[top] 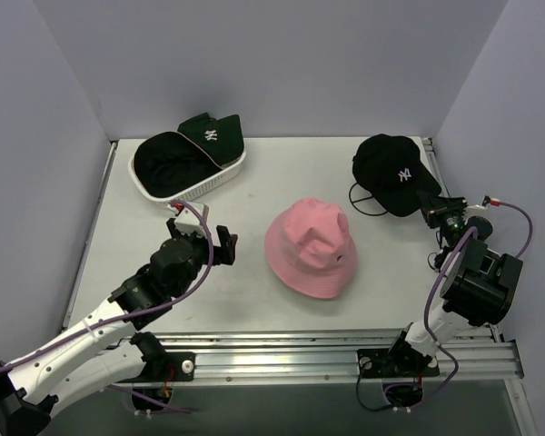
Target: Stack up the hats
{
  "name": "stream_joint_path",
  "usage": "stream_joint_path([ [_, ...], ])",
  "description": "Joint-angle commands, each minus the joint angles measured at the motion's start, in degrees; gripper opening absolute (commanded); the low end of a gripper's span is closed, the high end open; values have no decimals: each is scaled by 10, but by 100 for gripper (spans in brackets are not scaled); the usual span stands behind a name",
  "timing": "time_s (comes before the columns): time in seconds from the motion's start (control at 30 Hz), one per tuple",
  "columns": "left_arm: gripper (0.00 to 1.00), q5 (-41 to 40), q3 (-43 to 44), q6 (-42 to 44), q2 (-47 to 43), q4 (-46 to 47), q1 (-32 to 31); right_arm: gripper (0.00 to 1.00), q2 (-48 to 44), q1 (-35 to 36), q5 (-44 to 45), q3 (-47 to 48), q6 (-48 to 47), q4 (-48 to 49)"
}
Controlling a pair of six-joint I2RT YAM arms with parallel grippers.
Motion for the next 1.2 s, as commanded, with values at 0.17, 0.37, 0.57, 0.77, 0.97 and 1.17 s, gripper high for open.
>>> stream_joint_path([
  [0.17, 94, -8, 13, 7, -8, 25, -6, 0, 51, 4, 19, -1, 22, 11],
  [0.37, 94, -11, 13, 9, -10, 25, -10, 0, 104, 4, 18, -13, 97, 117],
  [0.57, 94, -13, 13, 10, -9, 25, -12, 0, 124, 5, 11, -12, 104, 147],
  [0.77, 94, -18, 14, 13, -7, 25, -14, 16, 105, -3, 2, -13, 115, 168],
  [0.97, 94, -27, 13, 15, -7, 25, -17, 37, 68, -17, 3, -28, 117, 149],
  [1.17, 94, -37, 12, 18, 3, 28, -20, 54, -16, -41, 2, -21, 30, -39],
])
